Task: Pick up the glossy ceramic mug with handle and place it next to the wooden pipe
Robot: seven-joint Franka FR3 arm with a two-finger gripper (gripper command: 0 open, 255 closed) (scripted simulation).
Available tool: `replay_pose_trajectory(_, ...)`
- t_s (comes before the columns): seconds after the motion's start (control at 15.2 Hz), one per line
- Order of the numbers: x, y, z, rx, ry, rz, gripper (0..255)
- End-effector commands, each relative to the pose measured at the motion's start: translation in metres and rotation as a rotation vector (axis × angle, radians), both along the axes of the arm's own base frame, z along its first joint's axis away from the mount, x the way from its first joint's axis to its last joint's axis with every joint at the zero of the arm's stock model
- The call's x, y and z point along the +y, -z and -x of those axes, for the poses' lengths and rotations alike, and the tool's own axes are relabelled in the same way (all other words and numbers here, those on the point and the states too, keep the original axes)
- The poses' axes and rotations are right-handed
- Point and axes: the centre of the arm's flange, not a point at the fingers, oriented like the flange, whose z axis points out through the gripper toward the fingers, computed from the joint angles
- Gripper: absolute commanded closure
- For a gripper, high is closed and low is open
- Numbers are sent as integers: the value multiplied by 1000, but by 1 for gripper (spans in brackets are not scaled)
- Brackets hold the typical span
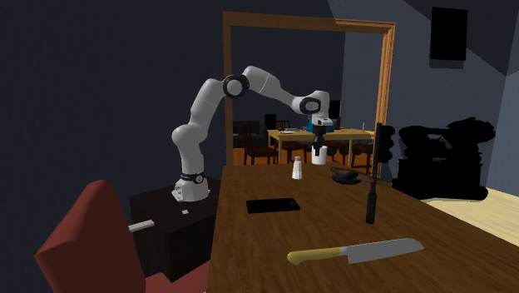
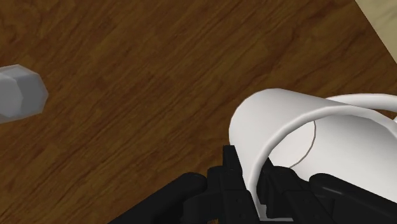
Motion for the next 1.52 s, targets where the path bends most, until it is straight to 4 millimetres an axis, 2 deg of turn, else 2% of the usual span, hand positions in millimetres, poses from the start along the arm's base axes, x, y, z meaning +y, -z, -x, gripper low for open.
replay_pose_trajectory(0.0,-1,10,2,-1,0,-1,255)
replay_pose_trajectory(0.07,-1,15,2,-1,0,-1,255)
replay_pose_trajectory(0.53,-1,15,2,-1,0,-1,255)
replay_pose_trajectory(0.59,-1,15,2,-1,0,-1,0)
replay_pose_trajectory(0.92,-1,15,2,-1,0,-1,0)
replay_pose_trajectory(1.19,-3,-35,-1,-1,0,-1,0)
replay_pose_trajectory(1.45,-3,-35,-1,-1,0,-1,0)
